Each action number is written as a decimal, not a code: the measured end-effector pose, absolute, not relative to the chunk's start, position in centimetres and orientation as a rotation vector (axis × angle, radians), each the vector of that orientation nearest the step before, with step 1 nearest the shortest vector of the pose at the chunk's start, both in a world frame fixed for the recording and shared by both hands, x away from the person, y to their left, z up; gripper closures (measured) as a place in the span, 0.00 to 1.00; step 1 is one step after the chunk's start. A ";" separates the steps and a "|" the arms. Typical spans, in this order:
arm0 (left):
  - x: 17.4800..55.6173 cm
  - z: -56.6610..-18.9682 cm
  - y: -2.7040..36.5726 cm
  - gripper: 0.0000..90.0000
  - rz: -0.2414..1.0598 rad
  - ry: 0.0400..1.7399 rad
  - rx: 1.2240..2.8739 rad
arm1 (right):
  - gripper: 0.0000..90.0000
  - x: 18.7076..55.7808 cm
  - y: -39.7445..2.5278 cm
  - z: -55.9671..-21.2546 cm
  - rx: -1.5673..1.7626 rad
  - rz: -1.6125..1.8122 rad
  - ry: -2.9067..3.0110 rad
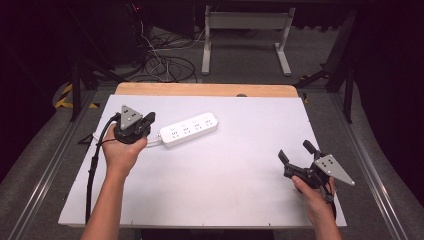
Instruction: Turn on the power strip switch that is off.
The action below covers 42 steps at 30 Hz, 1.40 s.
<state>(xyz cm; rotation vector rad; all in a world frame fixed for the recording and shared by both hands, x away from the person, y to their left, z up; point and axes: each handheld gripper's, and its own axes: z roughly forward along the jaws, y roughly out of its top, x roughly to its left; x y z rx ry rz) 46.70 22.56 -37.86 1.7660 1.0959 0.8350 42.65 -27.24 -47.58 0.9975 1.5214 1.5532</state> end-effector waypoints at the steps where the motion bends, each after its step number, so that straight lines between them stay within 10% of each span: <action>1: 46.8 -37.9 22.5 1.00 0.832 1.098 1.770 | 0.06 42.7 -27.2 -47.6 0.996 1.552 1.524; 42: 53.6 -44.5 18.4 1.00 0.684 1.250 2.009 | 0.06 42.8 -26.8 -47.7 0.988 1.553 1.554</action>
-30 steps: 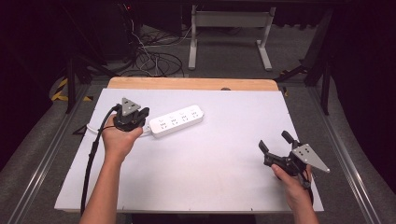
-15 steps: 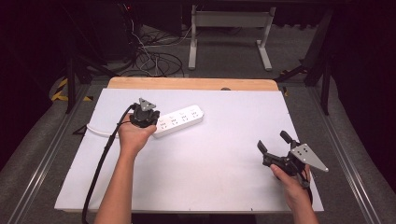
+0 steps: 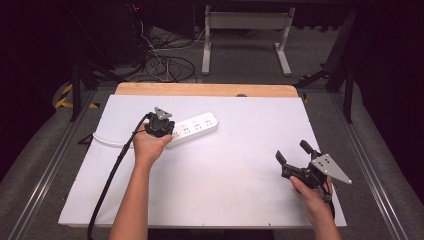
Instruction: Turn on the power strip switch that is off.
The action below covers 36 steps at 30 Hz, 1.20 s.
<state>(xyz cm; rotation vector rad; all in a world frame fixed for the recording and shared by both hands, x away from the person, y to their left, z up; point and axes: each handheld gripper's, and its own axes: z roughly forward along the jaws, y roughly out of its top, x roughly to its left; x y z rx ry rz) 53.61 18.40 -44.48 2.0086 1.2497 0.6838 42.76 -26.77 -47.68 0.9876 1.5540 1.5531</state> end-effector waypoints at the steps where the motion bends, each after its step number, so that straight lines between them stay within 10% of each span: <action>1: 53.7 -44.6 18.3 1.00 0.684 1.250 2.012 | 0.06 42.8 -26.8 -47.7 0.986 1.553 1.556; 36: 55.3 -46.0 18.8 1.00 0.653 1.297 2.018 | 0.06 42.6 -26.8 -47.6 0.986 1.547 1.559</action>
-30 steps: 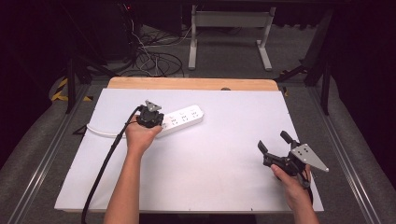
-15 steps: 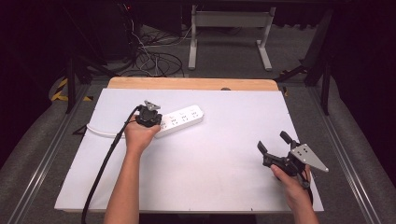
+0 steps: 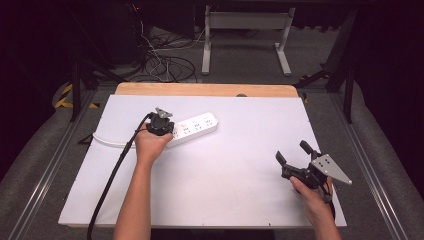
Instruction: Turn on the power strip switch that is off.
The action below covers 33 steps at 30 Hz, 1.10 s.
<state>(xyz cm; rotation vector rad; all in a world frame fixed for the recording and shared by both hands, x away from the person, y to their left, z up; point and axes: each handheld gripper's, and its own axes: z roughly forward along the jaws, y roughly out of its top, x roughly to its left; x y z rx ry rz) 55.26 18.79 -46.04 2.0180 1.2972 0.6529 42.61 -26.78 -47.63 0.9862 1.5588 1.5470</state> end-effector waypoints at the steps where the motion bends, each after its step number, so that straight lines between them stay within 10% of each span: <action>1: 55.3 -46.1 18.8 1.00 0.653 1.294 2.017 | 0.06 42.6 -26.8 -47.6 0.985 1.551 1.558; 33: 55.2 -46.3 18.0 1.00 0.657 1.295 2.025 | 0.06 42.1 -27.3 -47.6 1.004 1.536 1.539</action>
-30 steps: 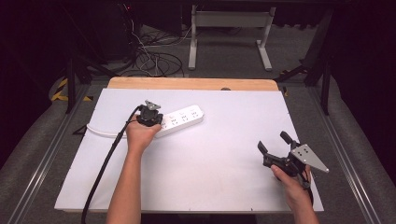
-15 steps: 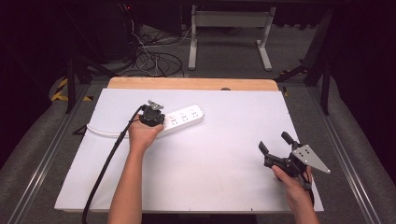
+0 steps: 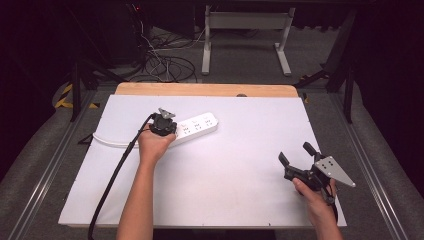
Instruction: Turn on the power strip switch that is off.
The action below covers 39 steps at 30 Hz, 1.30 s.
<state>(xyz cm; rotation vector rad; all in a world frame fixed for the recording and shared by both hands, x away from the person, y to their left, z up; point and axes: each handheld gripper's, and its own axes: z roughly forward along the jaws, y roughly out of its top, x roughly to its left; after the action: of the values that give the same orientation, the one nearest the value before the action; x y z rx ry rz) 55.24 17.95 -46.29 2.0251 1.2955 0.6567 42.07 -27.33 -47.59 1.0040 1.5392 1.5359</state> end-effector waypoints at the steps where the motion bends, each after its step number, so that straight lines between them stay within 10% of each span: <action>1: 55.2 -46.3 18.0 1.00 0.656 1.291 2.022 | 0.06 42.0 -27.4 -47.6 1.004 1.535 1.540; 39: 55.2 -46.3 18.4 1.00 0.621 1.337 1.996 | 0.06 41.9 -27.6 -47.3 1.006 1.543 1.522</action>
<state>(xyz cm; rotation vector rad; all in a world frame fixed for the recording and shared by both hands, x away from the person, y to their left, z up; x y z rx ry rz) 55.22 18.40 -46.35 1.9955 1.3372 0.6209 41.85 -27.61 -47.32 1.0061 1.5217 1.5430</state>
